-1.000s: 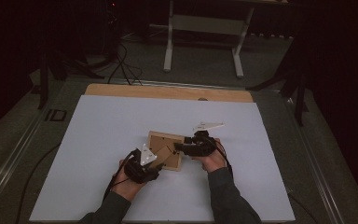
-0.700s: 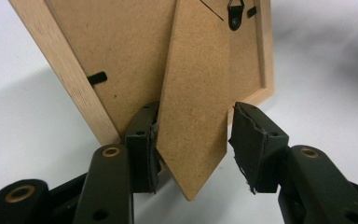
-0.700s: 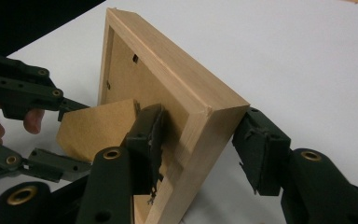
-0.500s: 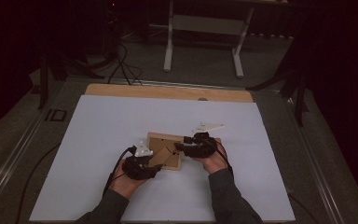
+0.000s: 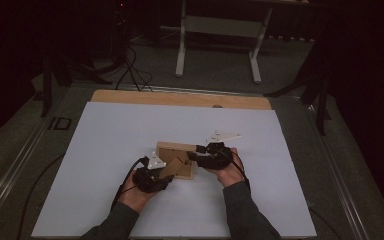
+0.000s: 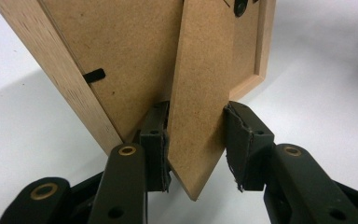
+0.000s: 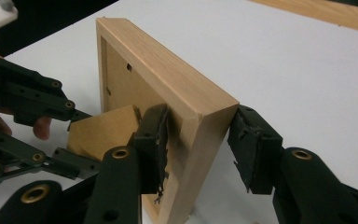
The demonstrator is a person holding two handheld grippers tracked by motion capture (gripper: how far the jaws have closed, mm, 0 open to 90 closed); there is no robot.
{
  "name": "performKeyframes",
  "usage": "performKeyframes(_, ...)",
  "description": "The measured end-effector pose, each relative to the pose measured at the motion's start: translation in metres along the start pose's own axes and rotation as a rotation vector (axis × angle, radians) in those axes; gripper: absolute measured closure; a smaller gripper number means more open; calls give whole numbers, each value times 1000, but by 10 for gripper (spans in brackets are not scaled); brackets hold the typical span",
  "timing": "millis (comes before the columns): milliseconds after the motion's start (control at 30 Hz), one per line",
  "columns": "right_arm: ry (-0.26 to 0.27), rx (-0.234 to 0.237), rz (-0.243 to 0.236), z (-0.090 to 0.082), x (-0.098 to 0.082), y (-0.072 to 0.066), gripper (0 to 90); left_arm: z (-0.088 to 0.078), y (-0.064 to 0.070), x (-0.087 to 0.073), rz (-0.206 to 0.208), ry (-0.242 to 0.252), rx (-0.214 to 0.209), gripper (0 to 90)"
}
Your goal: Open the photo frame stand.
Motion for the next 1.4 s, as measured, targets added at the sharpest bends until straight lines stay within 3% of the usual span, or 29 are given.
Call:
performKeyframes(433, 17, -55, -12, -4, 5, 2, 591, 7, -8, 11, 30, 7, 62, 633)
performKeyframes(800, 15, -92, -31, -4, 6, 4, 594, 15, -14, 15, 34, 19, 89, 632)
performKeyframes(967, 14, -109, -33, -3, 6, 3, 592, 20, -17, 16, 14, 22, 96, 633)
performKeyframes(1100, 15, -119, -32, -3, 5, 3, 598, 25, -18, 17, -35, 35, 86, 632)
performKeyframes(1400, 13, -110, -35, -4, 4, 4, 624, 23, -18, 16, -16, 26, 91, 633)
Point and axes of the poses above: each handheld gripper's, and its own axes: z roughly forward along the jaws, x roughly out of its top, y roughly to its right, the point moved 8 cm from there along z, roughly forward along the jaws, and after that the axes turned 8 degrees about -y, right-handed, at the moved point
